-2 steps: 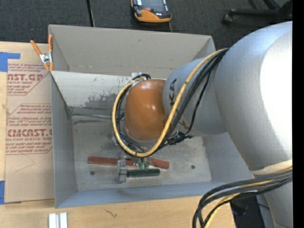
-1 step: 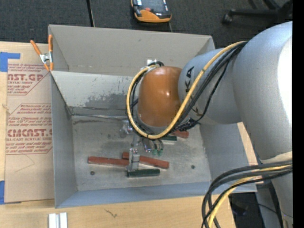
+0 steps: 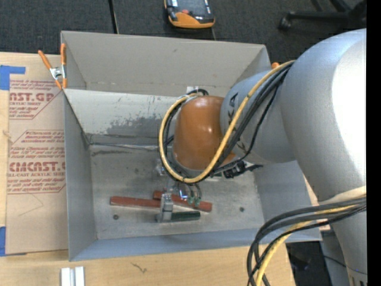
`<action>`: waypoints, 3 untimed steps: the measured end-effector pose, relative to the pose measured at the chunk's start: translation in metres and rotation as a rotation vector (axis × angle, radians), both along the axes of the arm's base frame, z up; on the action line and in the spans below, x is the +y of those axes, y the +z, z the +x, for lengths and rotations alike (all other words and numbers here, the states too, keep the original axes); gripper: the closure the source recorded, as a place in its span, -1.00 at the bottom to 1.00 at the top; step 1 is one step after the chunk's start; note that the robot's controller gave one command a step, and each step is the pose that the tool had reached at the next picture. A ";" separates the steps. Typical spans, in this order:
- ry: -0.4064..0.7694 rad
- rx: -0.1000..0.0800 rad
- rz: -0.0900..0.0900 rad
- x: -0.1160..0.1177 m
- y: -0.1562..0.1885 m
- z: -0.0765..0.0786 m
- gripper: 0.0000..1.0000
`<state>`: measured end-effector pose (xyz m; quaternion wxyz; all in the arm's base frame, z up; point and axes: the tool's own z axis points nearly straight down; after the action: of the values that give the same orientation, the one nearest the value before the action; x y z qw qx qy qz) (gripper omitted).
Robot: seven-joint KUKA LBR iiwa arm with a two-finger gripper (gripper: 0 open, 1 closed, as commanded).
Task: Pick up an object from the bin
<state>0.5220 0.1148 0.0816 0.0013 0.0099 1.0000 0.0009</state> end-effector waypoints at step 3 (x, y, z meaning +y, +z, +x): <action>0.036 0.005 0.001 -0.015 -0.006 0.003 1.00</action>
Offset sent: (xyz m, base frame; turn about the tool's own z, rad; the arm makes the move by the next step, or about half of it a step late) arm 0.0000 0.0000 0.0000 0.0000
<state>0.5246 0.0995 0.0758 -0.0010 -0.0084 1.0000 0.0014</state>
